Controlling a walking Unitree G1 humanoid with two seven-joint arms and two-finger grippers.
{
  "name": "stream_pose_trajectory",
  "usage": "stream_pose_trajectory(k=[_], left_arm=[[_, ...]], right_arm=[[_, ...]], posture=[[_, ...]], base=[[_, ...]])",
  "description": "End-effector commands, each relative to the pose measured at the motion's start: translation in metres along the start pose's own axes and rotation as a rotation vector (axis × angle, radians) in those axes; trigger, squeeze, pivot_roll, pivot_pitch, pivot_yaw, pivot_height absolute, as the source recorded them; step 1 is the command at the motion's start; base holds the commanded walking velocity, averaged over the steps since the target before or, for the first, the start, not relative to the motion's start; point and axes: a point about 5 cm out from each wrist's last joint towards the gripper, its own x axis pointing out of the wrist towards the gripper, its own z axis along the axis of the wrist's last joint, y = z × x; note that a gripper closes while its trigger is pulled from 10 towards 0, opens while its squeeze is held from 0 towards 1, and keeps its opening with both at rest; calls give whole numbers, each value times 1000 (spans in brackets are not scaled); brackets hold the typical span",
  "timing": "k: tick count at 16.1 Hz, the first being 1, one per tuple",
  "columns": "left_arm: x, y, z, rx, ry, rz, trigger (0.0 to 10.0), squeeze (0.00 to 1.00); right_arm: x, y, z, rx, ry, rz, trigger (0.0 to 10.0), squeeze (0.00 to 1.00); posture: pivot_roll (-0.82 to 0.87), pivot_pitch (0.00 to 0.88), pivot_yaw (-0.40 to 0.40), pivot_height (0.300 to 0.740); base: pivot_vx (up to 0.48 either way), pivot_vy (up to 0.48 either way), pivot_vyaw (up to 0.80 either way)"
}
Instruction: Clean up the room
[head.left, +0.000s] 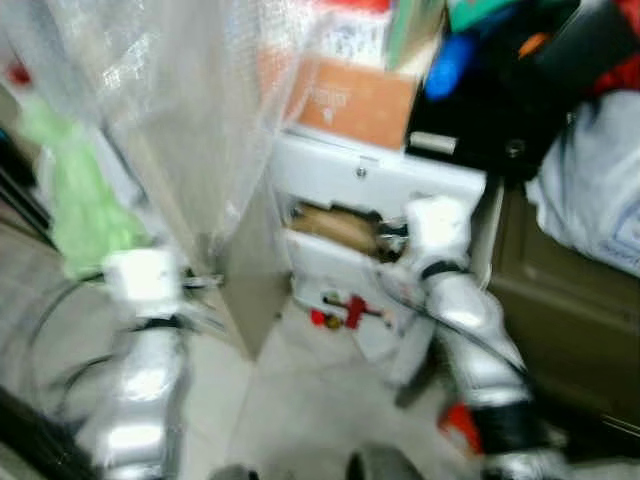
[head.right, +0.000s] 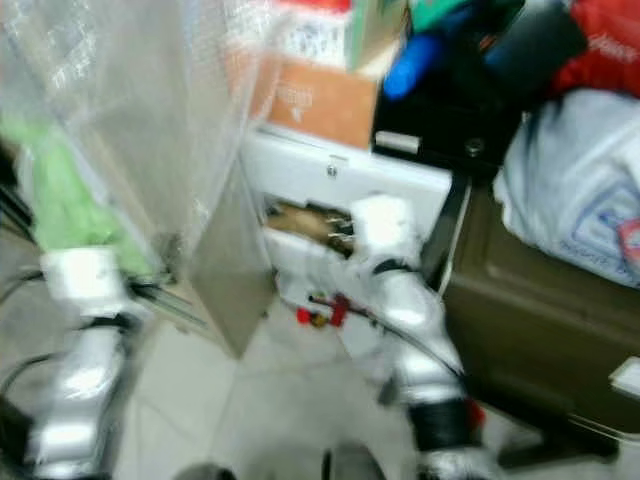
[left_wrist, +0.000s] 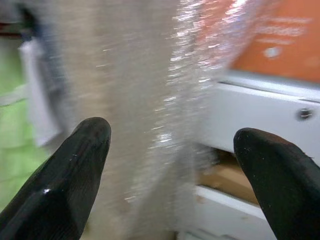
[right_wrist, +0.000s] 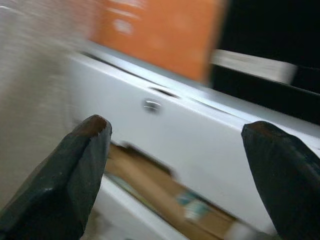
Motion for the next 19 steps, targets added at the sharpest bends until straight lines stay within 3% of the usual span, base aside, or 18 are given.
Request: stream_pose_trajectory(k=[1,8,16,18,19], left_arm=[[-4,16,-1,33,7,38,10000,0],[-6,25,1,106,6,159,10000,0],[-5,25,0,86,7,144,10000,0],[-8,25,0,122,8,114,10000,0],[-17,28,-1,134,19,92,10000,0]], right_arm=[[4,15,9,21,-36,43,10000,0],[4,18,9,17,-49,78,10000,0],[6,22,12,15,-64,108,10000,0],[4,20,13,22,-74,92,10000,0],[0,13,11,28,-77,67,10000,0]], posture=[[-127,97,-3,740],[-115,93,-10,740],[-113,86,-13,740],[-107,78,-6,740],[-102,77,1,740]], base=[[0,0,0],[0,0,0],[0,0,800],[0,0,800],[0,0,0]])
